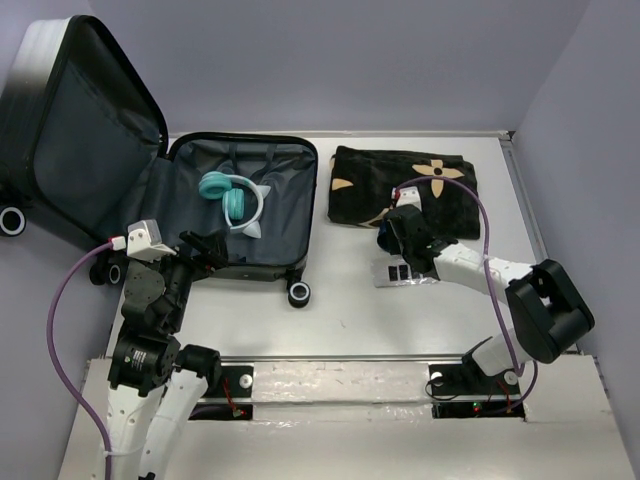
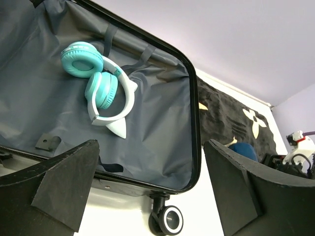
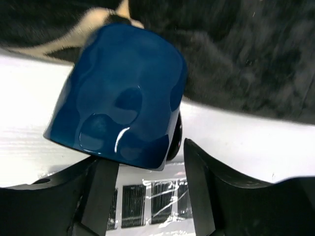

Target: Pack the luggage

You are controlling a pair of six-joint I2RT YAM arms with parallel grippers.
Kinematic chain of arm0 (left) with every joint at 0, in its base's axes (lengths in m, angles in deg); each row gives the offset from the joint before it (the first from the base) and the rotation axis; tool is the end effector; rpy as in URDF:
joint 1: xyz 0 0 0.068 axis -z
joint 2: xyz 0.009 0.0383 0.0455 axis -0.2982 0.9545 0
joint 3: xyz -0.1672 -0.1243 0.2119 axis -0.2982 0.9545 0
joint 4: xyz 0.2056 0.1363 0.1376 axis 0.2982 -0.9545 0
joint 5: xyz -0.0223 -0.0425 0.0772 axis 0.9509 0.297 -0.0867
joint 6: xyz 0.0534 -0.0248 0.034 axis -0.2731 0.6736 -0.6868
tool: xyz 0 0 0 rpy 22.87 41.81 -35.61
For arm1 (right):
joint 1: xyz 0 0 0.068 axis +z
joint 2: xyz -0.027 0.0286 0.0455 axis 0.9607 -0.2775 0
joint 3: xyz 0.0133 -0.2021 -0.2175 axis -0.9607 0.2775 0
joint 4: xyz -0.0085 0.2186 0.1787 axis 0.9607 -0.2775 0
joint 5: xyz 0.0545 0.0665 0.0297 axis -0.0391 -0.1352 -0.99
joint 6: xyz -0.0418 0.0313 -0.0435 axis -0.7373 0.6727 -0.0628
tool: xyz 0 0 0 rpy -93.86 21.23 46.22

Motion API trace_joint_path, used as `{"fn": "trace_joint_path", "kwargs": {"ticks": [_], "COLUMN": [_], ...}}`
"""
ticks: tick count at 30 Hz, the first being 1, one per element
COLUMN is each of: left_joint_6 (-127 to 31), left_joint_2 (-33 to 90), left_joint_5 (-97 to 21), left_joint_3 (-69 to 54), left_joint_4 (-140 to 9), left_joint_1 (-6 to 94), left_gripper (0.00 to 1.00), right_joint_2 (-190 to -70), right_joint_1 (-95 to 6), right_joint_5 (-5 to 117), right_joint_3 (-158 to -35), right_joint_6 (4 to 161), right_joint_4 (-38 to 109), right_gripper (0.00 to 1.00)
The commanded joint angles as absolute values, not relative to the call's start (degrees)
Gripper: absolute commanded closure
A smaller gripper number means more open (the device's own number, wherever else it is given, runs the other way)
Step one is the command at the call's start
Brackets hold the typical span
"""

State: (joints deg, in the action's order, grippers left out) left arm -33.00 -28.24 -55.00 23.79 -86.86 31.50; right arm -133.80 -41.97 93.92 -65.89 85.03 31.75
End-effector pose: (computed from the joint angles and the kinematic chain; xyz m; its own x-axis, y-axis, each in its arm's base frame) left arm 0.0988 -0.0166 0.3686 -0.0042 -0.4566 -0.8897 0.1067 0.8844 -0.4544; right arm 0.2908 0.1484 0.1918 -0.6083 -0.2190 -0.7629 -0.0531 0.9703 -0.2362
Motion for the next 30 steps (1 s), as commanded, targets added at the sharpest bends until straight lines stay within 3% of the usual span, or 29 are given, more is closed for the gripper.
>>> {"fn": "trace_joint_path", "kwargs": {"ticks": [1,4,5,9,16,21,23,30], "left_joint_6": [-34.26,-34.26,-34.26,-34.34,-34.26,-34.34,-34.34,-34.34], "left_joint_2": [-28.24,-28.5,-28.59,-28.86,-29.03,-29.12,-29.29,-29.73], "left_joint_5": [-53.98,-53.98,-53.89,-53.8,-53.63,-53.01,-52.84,-53.01], "left_joint_3": [24.03,23.94,24.03,23.94,24.12,24.2,24.29,24.29], "left_joint_4": [-84.05,-84.05,-83.96,-84.05,-83.96,-83.61,-83.52,-83.52], "left_joint_1": [31.67,31.67,31.67,31.59,31.59,31.59,31.59,31.5], "left_gripper": [0.01,0.01,0.01,0.01,0.01,0.01,0.01,0.01], "right_joint_2": [-130.45,-128.95,-129.04,-128.77,-119.12,-111.55,-112.94,-136.39], "right_joint_1": [-42.07,-42.07,-42.07,-42.07,-38.74,-35.93,-34.52,-27.49], "right_joint_5": [95.06,94.09,94.88,93.83,94.1,84.97,83.73,83.19], "right_joint_3": [-64.77,-62.12,-62.12,-62.04,-65.89,-73.45,-76.52,-102.32], "right_joint_6": [81.42,79.32,79.14,79.14,85.28,90.21,89.86,81.0], "right_joint_4": [45.28,51.18,51.27,51.54,35.48,28.86,30.35,40.46], "right_gripper": [0.44,0.57,0.72,0.92,0.93,0.93,0.93,0.93]}}
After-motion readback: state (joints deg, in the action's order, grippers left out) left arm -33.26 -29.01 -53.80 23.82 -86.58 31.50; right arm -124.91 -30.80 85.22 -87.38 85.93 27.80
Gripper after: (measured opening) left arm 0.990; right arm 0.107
